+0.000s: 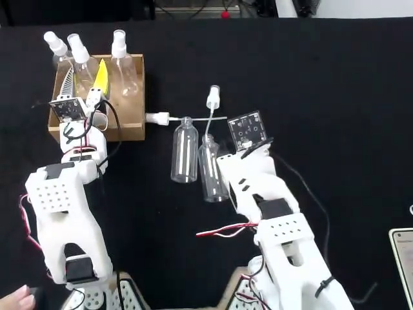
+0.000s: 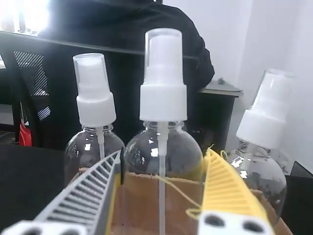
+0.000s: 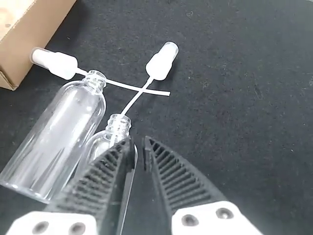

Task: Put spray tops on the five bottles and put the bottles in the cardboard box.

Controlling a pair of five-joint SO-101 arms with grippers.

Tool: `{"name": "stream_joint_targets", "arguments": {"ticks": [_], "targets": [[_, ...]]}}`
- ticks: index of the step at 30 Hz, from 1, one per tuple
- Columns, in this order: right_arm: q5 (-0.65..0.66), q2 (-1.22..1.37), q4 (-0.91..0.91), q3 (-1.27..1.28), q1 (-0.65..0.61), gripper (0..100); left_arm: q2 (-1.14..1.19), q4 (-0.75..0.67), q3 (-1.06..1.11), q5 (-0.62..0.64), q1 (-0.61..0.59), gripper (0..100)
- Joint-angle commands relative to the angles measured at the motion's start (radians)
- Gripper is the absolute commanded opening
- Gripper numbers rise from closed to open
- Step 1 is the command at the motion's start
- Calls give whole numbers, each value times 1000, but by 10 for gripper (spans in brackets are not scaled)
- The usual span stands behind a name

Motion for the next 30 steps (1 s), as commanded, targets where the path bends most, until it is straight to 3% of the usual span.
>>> {"name": "stream_joint_targets", "arguments": {"ticks": [1,10,14,30], "targets": [[0,-19,-26,-13,15,32,-8,-15,-36,-8,-8,185],[0,-19,-28,-15,15,32,-8,-8,-36,-8,-8,185],[0,-19,-28,-15,15,32,-9,77,-39,-8,-8,185],[0,-19,-23,-22,15,32,-8,64,-36,-77,-8,185]]}}
